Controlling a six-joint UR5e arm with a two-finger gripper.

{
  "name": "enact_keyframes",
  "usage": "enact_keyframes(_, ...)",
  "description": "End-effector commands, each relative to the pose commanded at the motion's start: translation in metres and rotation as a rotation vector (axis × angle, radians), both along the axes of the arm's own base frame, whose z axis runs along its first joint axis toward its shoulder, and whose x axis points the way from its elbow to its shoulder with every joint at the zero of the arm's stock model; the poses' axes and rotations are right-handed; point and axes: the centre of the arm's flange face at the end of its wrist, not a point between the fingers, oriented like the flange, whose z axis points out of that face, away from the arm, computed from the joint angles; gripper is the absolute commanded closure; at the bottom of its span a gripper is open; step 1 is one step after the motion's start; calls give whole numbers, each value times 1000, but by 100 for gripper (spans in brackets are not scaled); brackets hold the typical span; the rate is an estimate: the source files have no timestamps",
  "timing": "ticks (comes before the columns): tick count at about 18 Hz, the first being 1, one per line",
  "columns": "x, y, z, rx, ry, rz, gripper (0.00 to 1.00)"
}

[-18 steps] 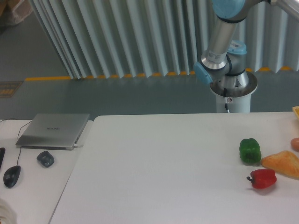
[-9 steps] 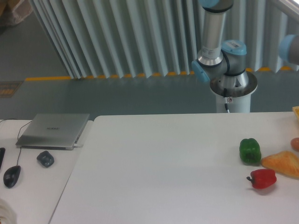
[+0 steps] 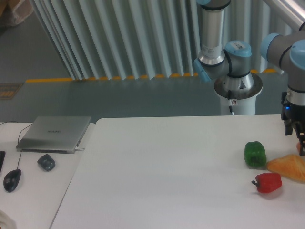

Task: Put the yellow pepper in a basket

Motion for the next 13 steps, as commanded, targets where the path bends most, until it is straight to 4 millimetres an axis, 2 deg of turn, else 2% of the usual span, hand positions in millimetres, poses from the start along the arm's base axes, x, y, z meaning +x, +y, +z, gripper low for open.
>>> enact_keyframes(13, -2, -5, -1, -44, 12, -6, 0)
